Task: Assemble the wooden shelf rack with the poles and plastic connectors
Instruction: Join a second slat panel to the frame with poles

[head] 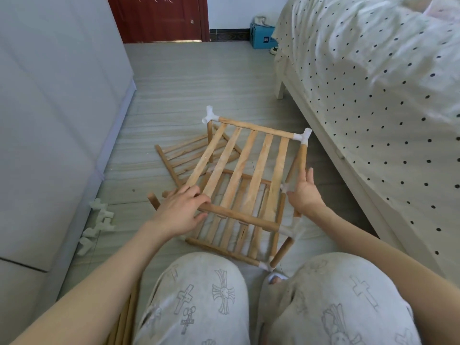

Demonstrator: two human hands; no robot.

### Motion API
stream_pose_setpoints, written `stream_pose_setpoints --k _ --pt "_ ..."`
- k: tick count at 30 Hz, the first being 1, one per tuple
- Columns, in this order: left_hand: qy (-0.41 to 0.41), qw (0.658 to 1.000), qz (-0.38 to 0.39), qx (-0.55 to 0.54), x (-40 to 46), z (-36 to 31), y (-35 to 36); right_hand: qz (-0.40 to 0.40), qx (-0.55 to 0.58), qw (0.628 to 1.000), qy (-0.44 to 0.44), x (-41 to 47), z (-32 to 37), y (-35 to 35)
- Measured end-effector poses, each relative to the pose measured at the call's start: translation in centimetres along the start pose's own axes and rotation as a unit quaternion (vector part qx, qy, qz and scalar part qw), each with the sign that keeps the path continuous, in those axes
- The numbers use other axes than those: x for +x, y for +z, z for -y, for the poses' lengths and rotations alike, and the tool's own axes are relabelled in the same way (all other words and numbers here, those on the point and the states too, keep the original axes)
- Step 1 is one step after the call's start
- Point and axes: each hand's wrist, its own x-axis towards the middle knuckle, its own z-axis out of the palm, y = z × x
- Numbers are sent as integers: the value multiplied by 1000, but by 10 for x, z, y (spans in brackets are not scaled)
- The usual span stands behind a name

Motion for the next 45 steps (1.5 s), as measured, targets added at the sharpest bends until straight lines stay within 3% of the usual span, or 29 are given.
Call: stream_pose_setpoints --k 2,10,14,17,22,27,33,35,36,40,45 --pt "2 1000 3 -29 -8 1 1 37 -15 999 25 -4 2 6" --pt "62 988 45 -132 -21 -10 1 76 -68 994 -46 15 0 -14" --pt "-38 978 -5 -203 -9 15 4 14 -115 992 -46 28 21 -6" --pt "-146 937 -111 -297 9 51 6 -22 -175 974 -142 46 47 9" --pt "-334 816 -224 -416 69 112 6 -26 -207 940 -269 90 107 44" --pt "-374 777 -214 -458 139 154 6 -61 -203 912 -350 140 160 74" --pt "-364 729 -86 -573 204 176 4 -39 -231 895 -380 187 193 99" --pt "-369 699 -122 -601 215 175 11 -22 -215 905 -366 194 194 103" --pt "-377 701 -154 -586 218 172 15 -25 -208 908 -363 196 193 105" --pt "-365 772 -244 -460 216 166 27 -69 -192 906 -370 197 188 111" --pt "-326 768 -335 -438 207 164 38 -91 -187 900 -384 191 189 118"
